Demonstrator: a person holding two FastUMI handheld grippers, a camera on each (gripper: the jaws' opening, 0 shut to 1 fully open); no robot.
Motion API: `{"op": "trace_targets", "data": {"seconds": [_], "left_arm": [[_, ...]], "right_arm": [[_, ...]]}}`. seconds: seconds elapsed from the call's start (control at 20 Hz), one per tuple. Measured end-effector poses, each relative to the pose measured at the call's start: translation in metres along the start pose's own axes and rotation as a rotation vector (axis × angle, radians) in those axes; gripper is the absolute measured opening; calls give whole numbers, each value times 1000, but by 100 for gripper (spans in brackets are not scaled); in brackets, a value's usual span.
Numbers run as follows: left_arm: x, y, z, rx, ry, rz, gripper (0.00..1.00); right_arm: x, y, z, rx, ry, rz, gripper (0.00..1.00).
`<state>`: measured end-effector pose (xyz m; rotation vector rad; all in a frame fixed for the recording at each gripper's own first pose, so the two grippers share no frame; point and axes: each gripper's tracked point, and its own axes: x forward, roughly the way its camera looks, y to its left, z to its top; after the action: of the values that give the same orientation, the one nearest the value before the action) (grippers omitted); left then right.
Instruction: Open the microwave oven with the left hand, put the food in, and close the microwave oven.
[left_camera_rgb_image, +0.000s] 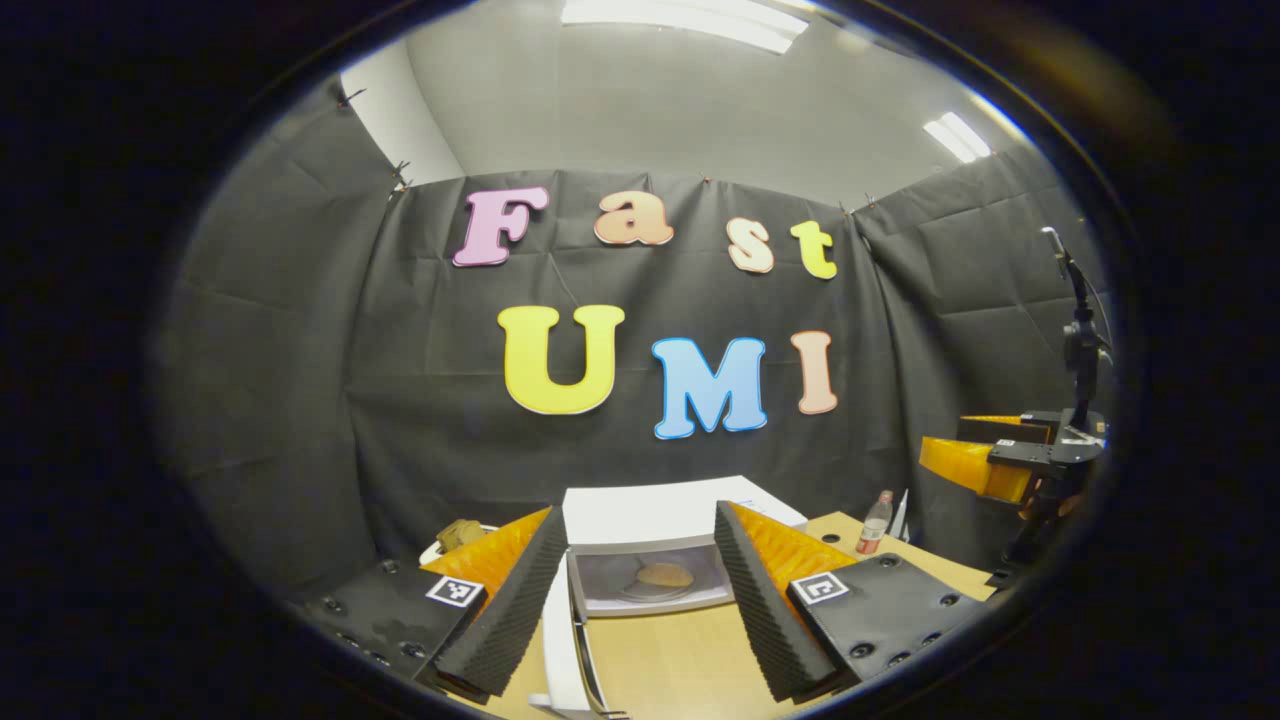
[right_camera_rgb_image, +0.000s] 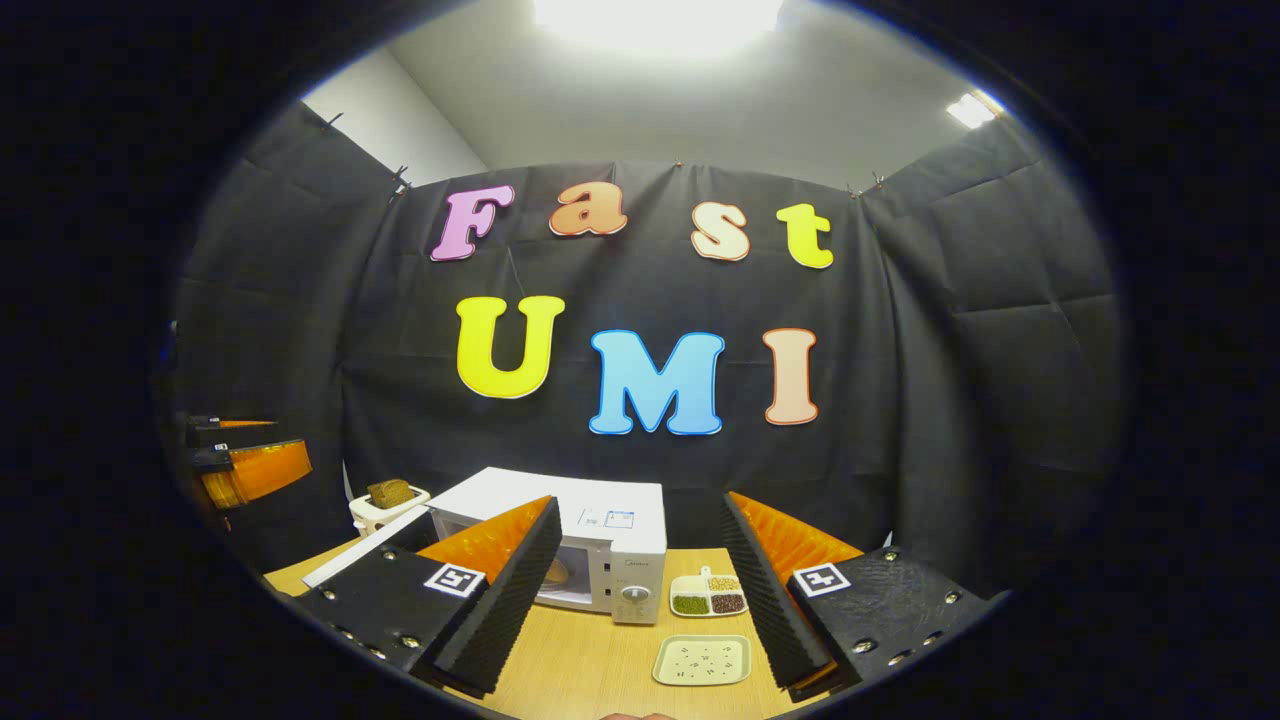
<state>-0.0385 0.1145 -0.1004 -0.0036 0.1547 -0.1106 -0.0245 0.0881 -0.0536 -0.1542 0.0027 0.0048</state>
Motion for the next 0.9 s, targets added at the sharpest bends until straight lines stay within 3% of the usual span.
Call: {"op": "trace_targets", "data": {"seconds": [0.05, 0.3, 0.5, 0.6, 0.9], "left_arm": [[0, 2, -4, -4, 12, 4, 98], [-11, 6, -21, 5, 56, 0, 72], [-25, 31, -29, 34, 77, 60, 10], [-31, 29, -49, 7, 115, 41, 7], [-53, 83, -104, 12, 221, 141, 7]], "right_arm": [[1, -1, -1, 2, 5, 2, 96], [6, 1, -6, 20, 30, 12, 96], [10, 6, -7, 36, 31, 22, 96], [12, 9, -9, 32, 34, 28, 96], [13, 14, -13, 25, 42, 34, 96]]}}
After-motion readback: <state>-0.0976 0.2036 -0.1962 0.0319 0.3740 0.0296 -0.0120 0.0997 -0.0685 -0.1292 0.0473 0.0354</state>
